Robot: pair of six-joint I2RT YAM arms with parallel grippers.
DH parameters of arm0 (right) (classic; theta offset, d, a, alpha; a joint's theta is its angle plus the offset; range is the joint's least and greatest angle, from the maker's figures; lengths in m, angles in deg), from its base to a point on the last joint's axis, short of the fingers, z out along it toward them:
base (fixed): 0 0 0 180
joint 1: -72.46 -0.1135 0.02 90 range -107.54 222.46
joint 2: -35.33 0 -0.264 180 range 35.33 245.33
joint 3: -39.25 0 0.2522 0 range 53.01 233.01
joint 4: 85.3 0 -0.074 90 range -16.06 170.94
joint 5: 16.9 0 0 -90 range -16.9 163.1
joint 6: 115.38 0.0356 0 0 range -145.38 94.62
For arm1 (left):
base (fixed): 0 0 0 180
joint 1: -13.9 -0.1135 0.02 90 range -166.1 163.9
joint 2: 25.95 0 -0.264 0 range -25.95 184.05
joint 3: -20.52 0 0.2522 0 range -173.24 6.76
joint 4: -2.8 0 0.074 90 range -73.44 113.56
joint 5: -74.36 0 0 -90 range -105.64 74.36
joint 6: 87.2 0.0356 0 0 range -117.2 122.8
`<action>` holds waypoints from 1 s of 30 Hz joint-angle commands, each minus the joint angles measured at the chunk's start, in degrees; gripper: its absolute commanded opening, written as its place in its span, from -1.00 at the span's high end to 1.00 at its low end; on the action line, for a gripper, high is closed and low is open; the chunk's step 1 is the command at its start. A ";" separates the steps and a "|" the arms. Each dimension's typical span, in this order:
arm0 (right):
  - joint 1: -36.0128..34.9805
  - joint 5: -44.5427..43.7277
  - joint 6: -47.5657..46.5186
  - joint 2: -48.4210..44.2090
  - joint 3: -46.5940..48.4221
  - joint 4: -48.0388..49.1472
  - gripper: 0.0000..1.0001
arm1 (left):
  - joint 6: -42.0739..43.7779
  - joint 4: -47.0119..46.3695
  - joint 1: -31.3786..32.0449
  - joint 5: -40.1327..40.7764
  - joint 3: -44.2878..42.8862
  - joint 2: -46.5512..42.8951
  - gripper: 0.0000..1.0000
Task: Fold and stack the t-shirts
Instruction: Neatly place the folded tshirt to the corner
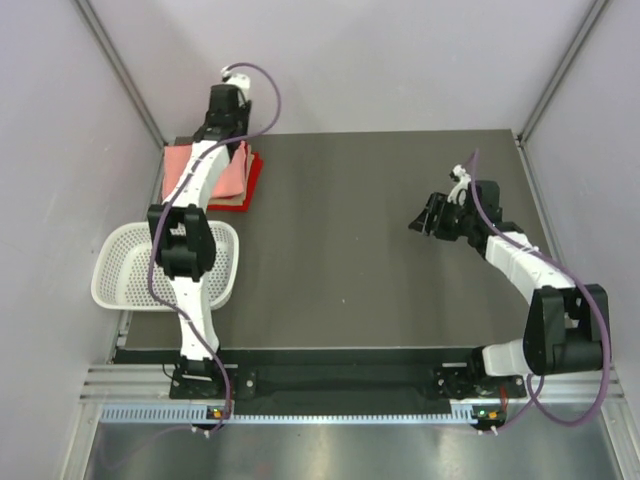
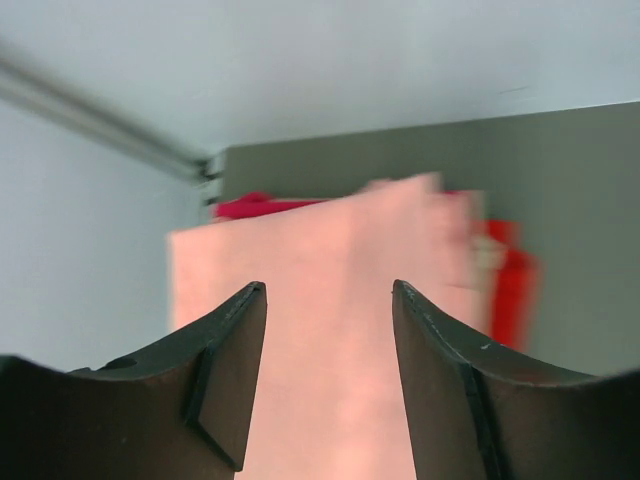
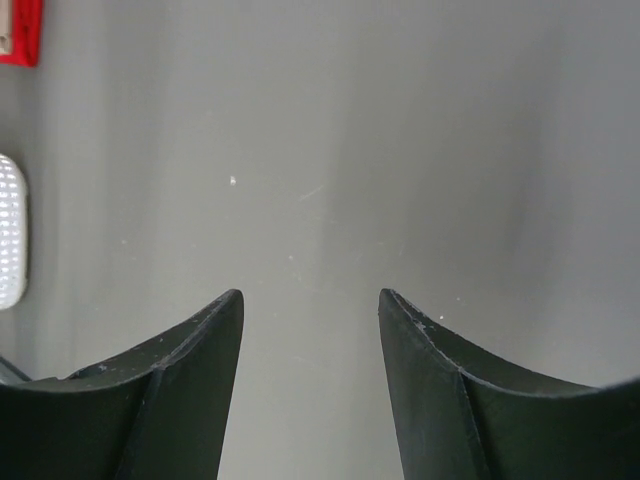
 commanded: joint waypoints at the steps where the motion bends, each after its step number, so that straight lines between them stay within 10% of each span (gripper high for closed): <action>1: -0.19 0.43 -1.29 -5.36 5.02 -3.99 -0.15 | -12.12 5.88 3.60 -4.63 1.86 -9.00 -0.15; 6: -0.19 -0.36 -2.08 -13.44 5.20 -11.12 -0.15 | -21.37 7.31 4.93 -18.00 14.66 -16.65 -0.08; 30: -0.19 -0.28 -1.82 -20.13 4.50 -12.88 -0.15 | -25.15 17.93 -4.04 -15.38 17.09 -9.01 0.14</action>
